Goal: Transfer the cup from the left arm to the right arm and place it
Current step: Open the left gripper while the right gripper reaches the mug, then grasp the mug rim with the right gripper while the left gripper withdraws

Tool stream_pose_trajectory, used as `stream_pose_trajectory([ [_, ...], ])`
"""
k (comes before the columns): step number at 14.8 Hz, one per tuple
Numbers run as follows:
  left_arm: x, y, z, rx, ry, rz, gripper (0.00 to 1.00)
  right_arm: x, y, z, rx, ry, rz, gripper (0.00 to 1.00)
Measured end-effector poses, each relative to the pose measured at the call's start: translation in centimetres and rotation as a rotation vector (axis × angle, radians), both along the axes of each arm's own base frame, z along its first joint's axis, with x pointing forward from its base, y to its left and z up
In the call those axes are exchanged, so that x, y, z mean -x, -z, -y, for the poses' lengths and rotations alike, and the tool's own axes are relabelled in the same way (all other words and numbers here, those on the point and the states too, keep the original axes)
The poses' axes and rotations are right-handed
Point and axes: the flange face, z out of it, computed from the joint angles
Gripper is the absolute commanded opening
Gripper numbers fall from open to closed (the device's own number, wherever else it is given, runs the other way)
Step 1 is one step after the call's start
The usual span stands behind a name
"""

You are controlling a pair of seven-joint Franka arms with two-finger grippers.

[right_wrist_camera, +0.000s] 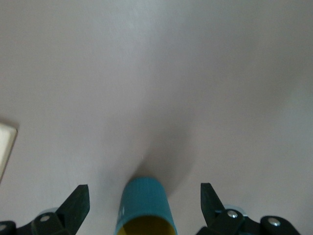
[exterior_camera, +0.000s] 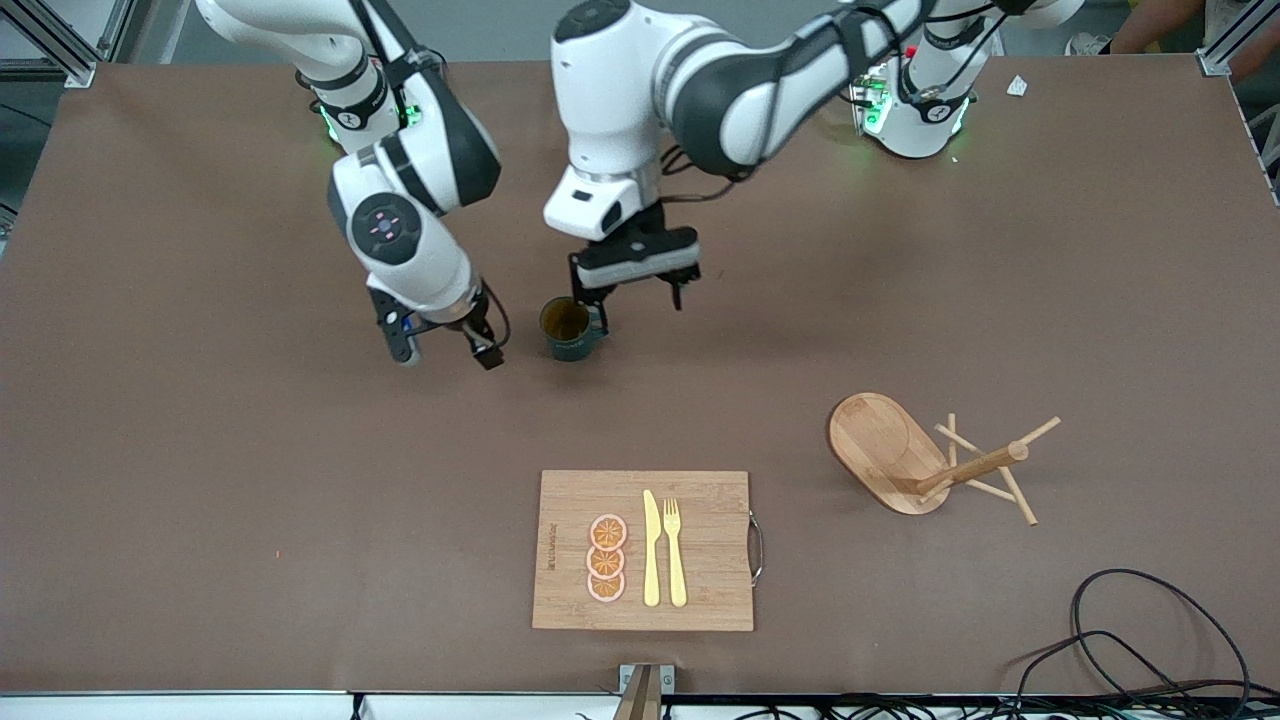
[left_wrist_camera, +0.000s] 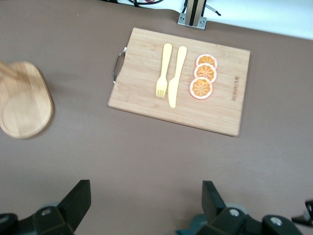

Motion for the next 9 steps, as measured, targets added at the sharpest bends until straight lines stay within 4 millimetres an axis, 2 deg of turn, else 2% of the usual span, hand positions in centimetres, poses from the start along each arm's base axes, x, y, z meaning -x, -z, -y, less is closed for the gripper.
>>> stream_pose_trajectory([
  [4,-6.3,-3.0,-7.8,-0.023,0.098,-0.058,1.00,3.6,1.5,-4.5,-0.015,0.042,0.044,1.00],
  [7,-10.6,-3.2,-13.8,-0.027,0.109,-0.099,1.00,6.6,3.6,-6.9,-0.025,0.059,0.067,1.00],
  [9,-12.3,-3.1,-17.0,-0.031,0.135,-0.141,1.00,8.4,5.3,-8.2,-0.015,0.063,0.059,0.98],
])
